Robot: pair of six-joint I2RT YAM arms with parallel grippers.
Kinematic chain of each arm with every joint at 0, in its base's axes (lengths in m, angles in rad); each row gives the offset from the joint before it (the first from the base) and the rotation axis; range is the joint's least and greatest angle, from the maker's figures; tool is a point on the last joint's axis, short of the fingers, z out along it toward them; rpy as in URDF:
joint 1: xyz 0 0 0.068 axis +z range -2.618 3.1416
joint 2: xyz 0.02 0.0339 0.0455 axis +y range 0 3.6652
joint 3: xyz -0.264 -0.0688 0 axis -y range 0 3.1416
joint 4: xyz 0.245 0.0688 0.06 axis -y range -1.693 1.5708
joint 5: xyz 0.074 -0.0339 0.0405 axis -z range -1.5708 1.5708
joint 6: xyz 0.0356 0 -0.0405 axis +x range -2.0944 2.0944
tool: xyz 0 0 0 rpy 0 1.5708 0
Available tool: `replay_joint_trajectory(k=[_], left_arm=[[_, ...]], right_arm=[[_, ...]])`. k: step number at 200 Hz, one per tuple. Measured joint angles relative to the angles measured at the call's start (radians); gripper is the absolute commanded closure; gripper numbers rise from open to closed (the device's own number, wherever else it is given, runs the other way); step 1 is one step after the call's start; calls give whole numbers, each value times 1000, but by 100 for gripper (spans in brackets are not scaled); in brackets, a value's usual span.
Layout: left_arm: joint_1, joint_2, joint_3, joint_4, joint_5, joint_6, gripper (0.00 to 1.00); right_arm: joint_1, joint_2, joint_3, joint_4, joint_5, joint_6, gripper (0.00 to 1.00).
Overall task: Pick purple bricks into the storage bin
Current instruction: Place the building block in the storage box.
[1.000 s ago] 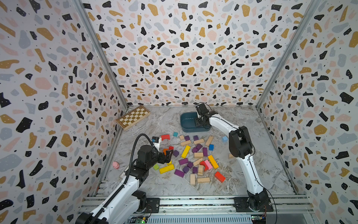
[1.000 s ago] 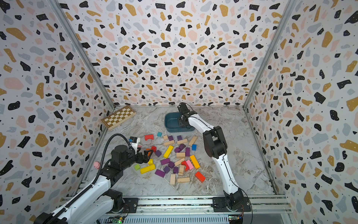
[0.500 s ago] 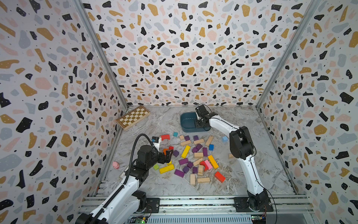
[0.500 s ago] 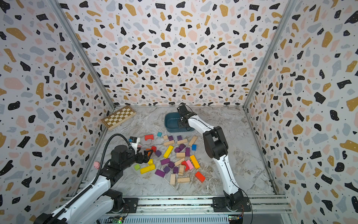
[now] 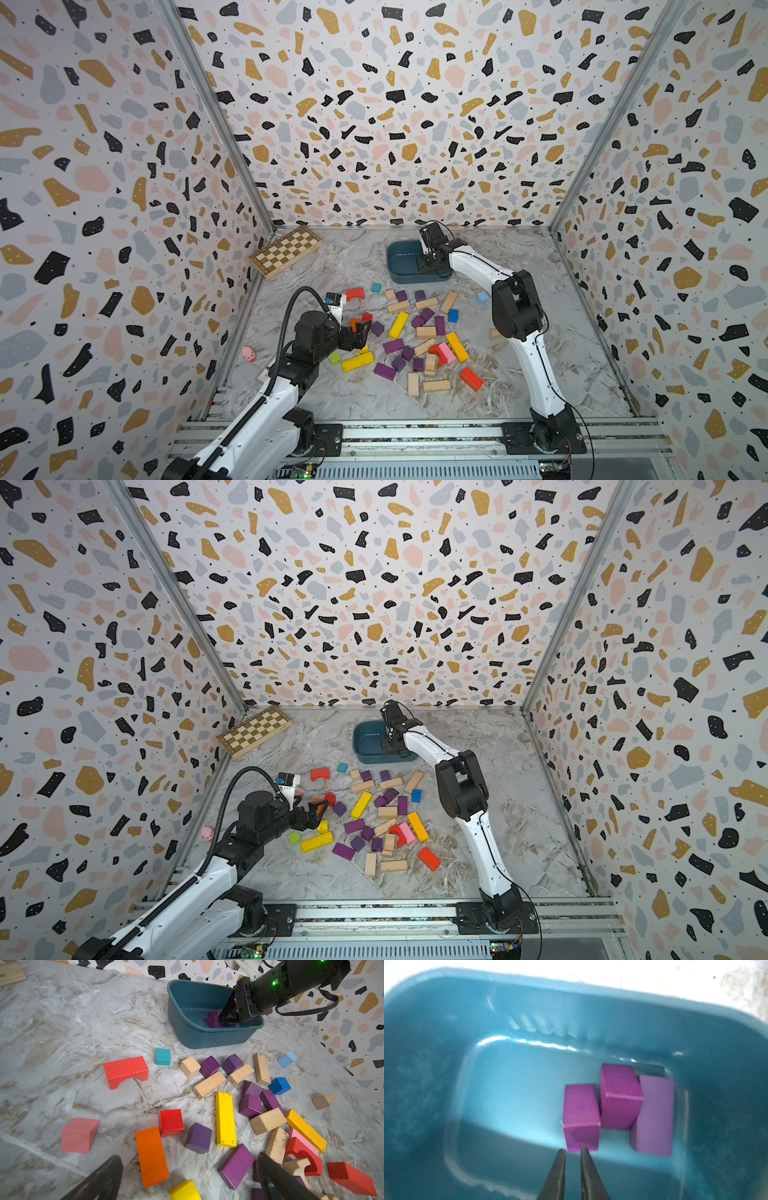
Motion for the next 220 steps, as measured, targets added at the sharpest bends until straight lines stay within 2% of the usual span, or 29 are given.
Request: replay_joint_trajectory(k=[118,193,199,220], left_arm=[[0,5,0,1,-1,0,1],[0,22,0,5,-3,0,1],[0,23,0,4,-3,0,1],[0,24,0,5,-3,0,1]], right_arm=[[-25,77,129,-4,-22,13,83],[-32,80,146,-2,-25,-11,82],[-31,80,147,-2,-25,-15,80],[-31,80,148,-3,-24,-32,52]])
